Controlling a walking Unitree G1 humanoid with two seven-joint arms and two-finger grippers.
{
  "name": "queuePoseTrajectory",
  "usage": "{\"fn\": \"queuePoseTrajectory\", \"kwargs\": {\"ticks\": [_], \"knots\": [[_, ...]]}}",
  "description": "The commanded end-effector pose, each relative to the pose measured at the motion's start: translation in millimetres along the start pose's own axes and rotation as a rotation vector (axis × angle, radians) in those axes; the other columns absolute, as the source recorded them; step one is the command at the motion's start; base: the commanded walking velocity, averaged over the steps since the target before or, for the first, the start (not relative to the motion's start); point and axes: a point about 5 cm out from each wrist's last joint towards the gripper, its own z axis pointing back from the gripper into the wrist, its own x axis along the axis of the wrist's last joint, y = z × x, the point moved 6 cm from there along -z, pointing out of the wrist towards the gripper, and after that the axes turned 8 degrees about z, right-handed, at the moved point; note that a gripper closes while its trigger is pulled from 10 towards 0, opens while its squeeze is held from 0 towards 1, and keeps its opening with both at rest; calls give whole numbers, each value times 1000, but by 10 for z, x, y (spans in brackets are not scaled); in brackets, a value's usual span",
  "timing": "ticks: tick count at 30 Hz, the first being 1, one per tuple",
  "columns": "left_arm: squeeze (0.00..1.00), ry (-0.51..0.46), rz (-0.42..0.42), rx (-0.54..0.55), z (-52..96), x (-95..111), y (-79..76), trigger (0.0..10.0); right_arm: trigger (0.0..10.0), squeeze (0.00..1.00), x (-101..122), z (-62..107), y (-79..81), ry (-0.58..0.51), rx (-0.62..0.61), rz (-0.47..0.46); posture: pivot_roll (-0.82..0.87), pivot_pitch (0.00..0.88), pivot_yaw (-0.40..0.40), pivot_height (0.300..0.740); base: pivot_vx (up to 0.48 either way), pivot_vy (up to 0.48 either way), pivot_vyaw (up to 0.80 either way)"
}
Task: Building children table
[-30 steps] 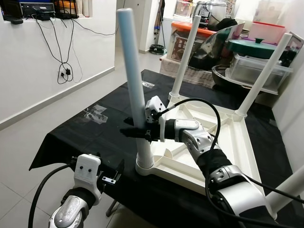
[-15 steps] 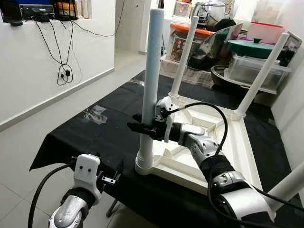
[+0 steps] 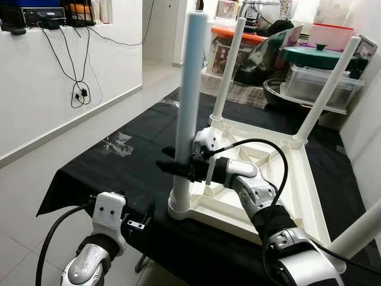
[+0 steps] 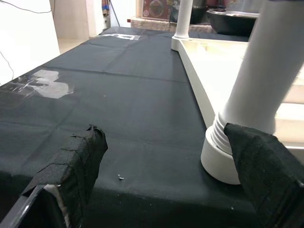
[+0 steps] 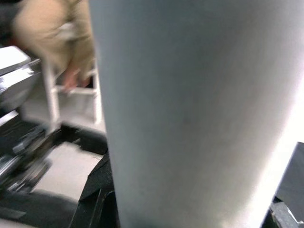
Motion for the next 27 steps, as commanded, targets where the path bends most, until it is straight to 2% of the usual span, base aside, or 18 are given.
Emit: {"fn": "queuePoseTrajectory", "kwargs": {"ticks": [1, 2, 3, 5, 8, 17, 21, 23, 25, 26, 27], "knots": [[0, 6, 9, -7, -23, -9, -8, 10000, 0, 0, -396, -13, 258, 122, 92, -96, 118, 0, -128, 740, 0, 0, 0], [0, 6, 9, -7, -23, -9, -8, 10000, 0, 0, -396, -13, 258, 122, 92, -96, 118, 0, -128, 740, 0, 0, 0], [0, 4, 7, -4, -29, 0, -1, 10000, 0, 0, -384, -41, 305, 146, 158, -60, 131, 0, -136, 740, 0, 0, 0], [0, 4, 7, -4, -29, 0, -1, 10000, 0, 0, -384, -41, 305, 146, 158, -60, 131, 0, -136, 740, 0, 0, 0], [0, 4, -2, 19, 18, 9, 60, 10000, 0, 0, -368, -146, 357, 199, 263, -17, 156, 0, -151, 740, 0, 0, 0], [0, 3, 0, 27, 32, 12, 64, 10000, 0, 0, -364, -216, 374, 227, 301, -11, 166, 0, -161, 740, 0, 0, 0], [0, 4, 0, 30, 36, 6, 63, 10000, 0, 0, -348, -230, 363, 219, 293, -19, 165, 0, -160, 740, 0, 0, 0], [0, 7, 1, 33, 41, -1, 63, 10000, 0, 0, -403, -250, 288, 238, 217, -35, 161, 0, -163, 740, 0, 0, 0], [0, 7, 1, 33, 41, -1, 63, 10000, 0, 0, -403, -250, 288, 238, 217, -35, 161, 0, -163, 740, 0, 0, 0], [0, 7, 4, 38, 48, -3, 73, 10000, 0, 0, -473, -252, 202, 258, 118, -70, 158, 0, -164, 740, 0, 0, 0], [0, 7, 4, 38, 48, -3, 73, 10000, 0, 0, -473, -252, 202, 258, 118, -70, 158, 0, -164, 740, 0, 0, 0]]}}
